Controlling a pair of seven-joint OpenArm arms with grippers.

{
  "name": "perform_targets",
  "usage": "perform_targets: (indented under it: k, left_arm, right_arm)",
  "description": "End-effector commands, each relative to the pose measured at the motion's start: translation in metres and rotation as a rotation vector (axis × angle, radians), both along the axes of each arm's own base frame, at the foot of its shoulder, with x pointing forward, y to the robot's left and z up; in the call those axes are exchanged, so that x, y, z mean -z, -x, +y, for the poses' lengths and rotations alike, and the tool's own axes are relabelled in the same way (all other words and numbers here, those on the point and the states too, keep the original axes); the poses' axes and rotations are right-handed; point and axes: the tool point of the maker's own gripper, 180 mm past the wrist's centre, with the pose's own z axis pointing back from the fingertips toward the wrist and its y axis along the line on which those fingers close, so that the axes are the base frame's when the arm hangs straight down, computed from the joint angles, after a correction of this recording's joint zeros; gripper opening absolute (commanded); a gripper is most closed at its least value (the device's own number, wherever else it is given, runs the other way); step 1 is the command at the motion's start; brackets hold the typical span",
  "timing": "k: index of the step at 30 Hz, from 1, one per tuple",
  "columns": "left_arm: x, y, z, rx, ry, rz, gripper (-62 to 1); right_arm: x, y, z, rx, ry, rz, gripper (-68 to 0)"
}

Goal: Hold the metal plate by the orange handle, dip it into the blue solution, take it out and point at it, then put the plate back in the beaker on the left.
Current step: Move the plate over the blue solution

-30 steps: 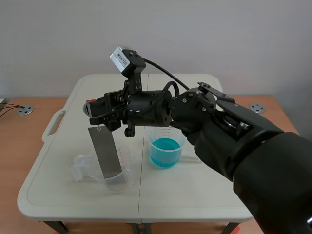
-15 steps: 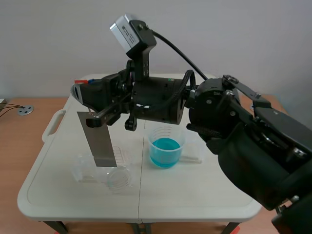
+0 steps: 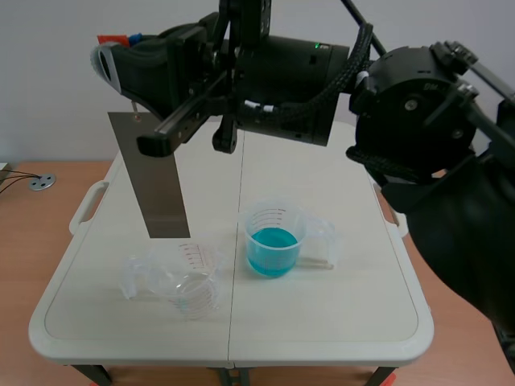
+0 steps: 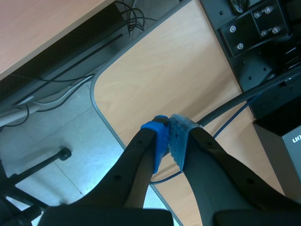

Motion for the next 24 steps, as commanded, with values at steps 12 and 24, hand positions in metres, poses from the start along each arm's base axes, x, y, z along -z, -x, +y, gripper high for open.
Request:
perform_targets:
  k: [12, 24]
  left_arm:
    - [-0.031, -0.058, 0.043, -0.098, -0.085, -0.119, -57.9]
    - [-0.132, -0.168, 0.071, -0.115, -0.134, -0.505, -57.9]
  right_arm:
    - [-0.022, -0.036, -0.059, 0.16, 0.024, -0.103, -66.2]
    - [-0.024, -0.053, -0.088, 0.221, 0.114, -0.159, -66.2]
